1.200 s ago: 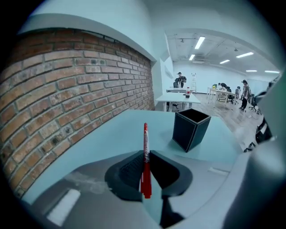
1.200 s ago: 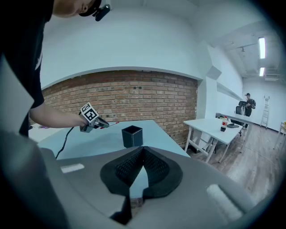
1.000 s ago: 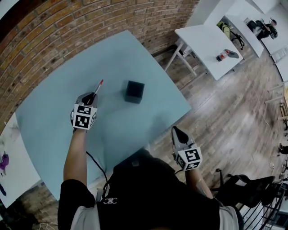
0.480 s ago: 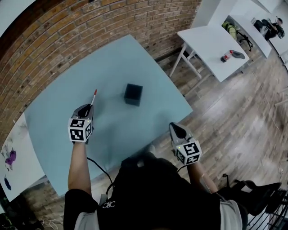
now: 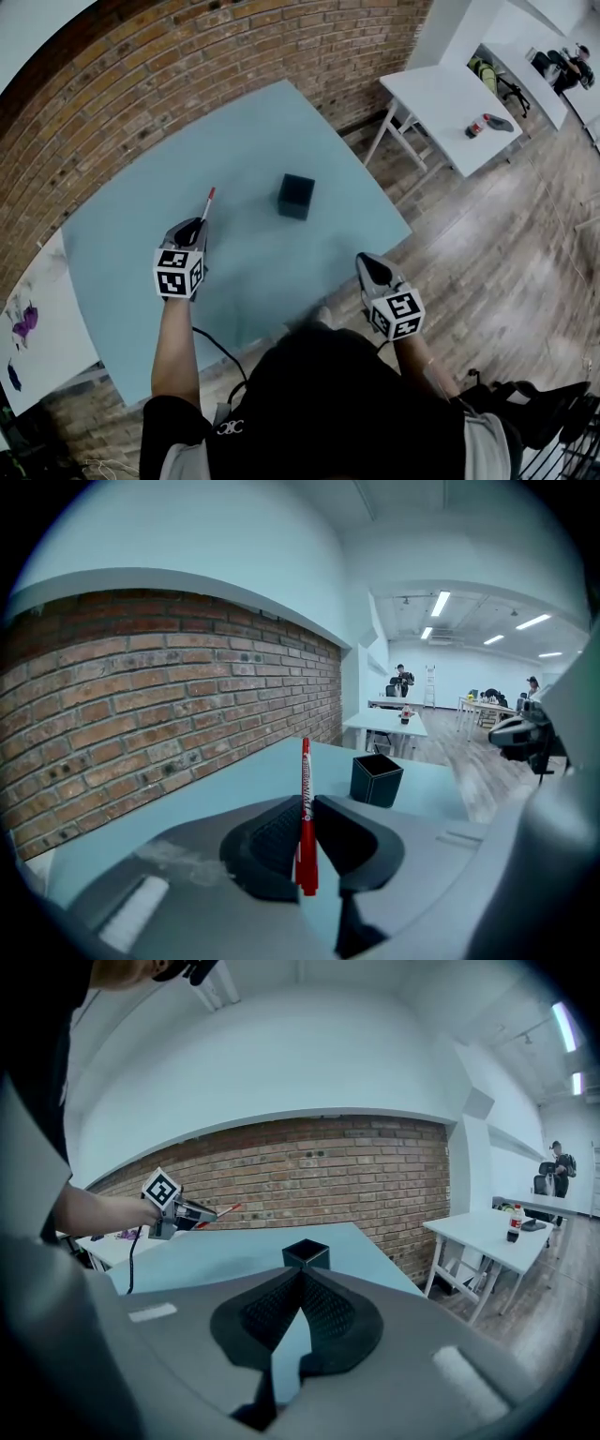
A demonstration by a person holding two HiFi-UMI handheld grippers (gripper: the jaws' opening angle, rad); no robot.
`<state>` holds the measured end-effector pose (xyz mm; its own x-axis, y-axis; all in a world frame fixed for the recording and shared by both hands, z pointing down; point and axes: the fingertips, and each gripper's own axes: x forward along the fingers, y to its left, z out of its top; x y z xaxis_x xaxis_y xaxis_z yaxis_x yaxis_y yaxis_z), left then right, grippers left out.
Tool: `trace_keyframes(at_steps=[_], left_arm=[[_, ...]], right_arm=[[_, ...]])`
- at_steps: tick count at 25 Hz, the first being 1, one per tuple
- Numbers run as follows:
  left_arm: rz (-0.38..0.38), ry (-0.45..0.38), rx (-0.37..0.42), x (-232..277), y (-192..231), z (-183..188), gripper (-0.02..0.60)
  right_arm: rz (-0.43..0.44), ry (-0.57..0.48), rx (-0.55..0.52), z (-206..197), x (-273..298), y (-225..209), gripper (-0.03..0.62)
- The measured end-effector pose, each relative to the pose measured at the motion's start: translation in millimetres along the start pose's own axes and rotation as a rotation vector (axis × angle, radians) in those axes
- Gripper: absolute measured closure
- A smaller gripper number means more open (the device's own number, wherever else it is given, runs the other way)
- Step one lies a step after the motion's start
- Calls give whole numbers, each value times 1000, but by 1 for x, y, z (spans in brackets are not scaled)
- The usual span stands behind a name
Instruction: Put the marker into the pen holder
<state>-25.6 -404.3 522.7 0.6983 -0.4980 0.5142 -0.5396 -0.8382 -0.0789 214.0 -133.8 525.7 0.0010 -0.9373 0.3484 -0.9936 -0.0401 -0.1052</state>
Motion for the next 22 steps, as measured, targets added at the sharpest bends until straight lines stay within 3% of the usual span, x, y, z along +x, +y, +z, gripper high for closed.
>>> trace_keyframes(at_steps=[9, 17, 22], left_arm=[[-30, -118, -24, -26, 15, 2, 540], [-52, -140, -46, -35, 4, -7, 540], [-24, -140, -65, -28, -5, -5, 540]], right_arm=[[-6, 6, -107, 14, -6, 54, 588], [25, 40, -214, 29, -1, 61, 588], [80, 34, -252, 36, 9, 46, 588]])
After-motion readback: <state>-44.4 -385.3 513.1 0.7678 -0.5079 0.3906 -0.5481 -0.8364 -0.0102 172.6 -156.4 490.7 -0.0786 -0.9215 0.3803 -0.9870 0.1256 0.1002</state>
